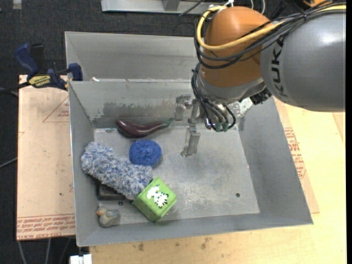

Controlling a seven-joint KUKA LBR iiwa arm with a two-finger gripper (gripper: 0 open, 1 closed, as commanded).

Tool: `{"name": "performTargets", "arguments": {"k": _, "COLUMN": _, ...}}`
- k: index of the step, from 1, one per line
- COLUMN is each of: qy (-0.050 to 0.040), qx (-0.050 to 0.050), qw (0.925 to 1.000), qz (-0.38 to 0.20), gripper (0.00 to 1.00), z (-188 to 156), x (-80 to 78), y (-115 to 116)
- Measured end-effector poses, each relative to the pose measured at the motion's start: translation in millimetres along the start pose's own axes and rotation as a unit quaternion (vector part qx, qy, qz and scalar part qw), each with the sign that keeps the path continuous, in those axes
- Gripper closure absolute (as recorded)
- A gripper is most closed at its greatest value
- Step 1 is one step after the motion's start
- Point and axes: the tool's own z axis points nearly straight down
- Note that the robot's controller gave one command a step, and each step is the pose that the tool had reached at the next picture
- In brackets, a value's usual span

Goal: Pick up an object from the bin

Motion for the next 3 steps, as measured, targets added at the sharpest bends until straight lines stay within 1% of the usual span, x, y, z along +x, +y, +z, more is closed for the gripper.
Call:
{"name": "performTargets", "arguments": {"k": 1, "qy": -0.0039, "qx": 0.000, "qw": 1.0000, "qz": 0.001, "gripper": 0.00, "z": -5, "x": -1.0, "y": 0}}
{"name": "performTargets", "arguments": {"k": 2, "qy": -0.0084, "qx": -0.001, "qw": 0.9998, "qz": 0.017, "gripper": 0.00, "z": 35, "x": -2.1, "y": 16}}
{"name": "performTargets", "arguments": {"k": 3, "qy": -0.0045, "qx": 0.000, "qw": 0.9997, "qz": -0.024, "gripper": 0.00, "z": 84, "x": -1.0, "y": 56}}
